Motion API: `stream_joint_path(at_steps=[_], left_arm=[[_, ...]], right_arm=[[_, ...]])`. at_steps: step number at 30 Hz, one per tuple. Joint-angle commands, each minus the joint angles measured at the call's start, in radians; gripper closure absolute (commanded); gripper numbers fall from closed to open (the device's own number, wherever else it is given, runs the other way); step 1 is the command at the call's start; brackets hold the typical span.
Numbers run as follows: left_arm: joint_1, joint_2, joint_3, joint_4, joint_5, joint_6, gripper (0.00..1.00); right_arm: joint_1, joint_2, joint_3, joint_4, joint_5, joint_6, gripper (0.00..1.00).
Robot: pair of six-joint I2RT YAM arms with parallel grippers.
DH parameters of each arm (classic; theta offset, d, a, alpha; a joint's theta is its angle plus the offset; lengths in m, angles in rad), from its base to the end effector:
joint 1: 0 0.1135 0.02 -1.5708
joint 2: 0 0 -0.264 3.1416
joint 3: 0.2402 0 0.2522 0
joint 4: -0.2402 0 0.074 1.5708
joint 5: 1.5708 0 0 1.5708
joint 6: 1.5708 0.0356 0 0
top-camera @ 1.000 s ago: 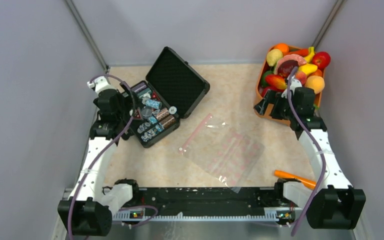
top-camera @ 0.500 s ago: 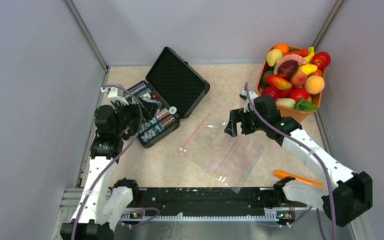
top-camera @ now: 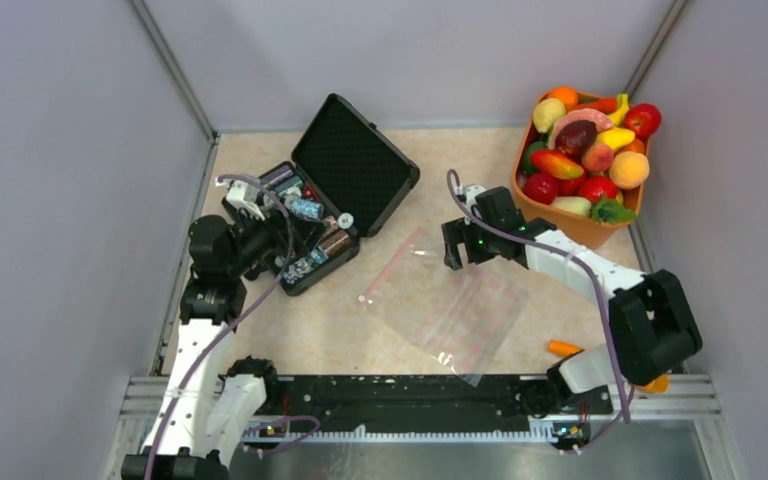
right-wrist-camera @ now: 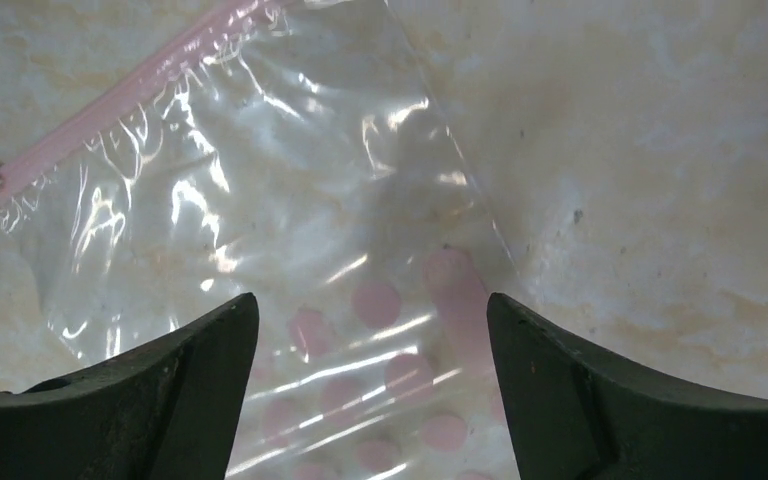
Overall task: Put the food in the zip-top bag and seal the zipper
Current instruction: Pick up the zipper food storage bag at the center of the board.
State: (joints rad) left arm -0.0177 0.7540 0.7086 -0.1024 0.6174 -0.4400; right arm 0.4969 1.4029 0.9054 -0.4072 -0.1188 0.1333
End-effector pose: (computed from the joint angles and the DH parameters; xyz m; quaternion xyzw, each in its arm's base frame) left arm 0.1765 -0.0237 0.3279 0.0428 0.7471 -0.3652 0.5537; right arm 0.2506 0.1407 0.2236 -0.1896 0.9243 0.1545 0.2929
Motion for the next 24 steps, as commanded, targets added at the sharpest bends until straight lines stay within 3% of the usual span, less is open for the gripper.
stream_joint_path(at_steps=[1, 9, 11, 16, 18, 24], left_arm=[[0.0, -0.036, -0.01, -0.015, 0.013, 0.028, 0.01], [0.0, -0.084, -0.01, -0.079, -0.037, 0.059, 0.01], [0.0, -0.092, -0.016, -0.078, -0.045, 0.06, 0.01], [0.001, -0.102, -0.014, -0.094, -0.055, 0.064, 0.01], [-0.001, -0.105, -0.012, -0.098, -0.06, 0.069, 0.01], [0.001, -0.107, -0.01, -0.105, -0.078, 0.076, 0.01]], right_arm=[[0.018, 0.074, 0.041, 0.239, -0.023, -0.039, 0.2], [0.07, 0.178, -0.055, 0.618, 0.006, -0.36, 0.18], [0.074, 0.213, -0.035, 0.598, -0.011, -0.442, 0.16], [0.074, 0.284, 0.005, 0.582, 0.052, -0.469, 0.12], [0.072, 0.302, 0.059, 0.491, -0.012, -0.477, 0.12], [0.068, 0.356, 0.112, 0.425, -0.072, -0.445, 0.14]])
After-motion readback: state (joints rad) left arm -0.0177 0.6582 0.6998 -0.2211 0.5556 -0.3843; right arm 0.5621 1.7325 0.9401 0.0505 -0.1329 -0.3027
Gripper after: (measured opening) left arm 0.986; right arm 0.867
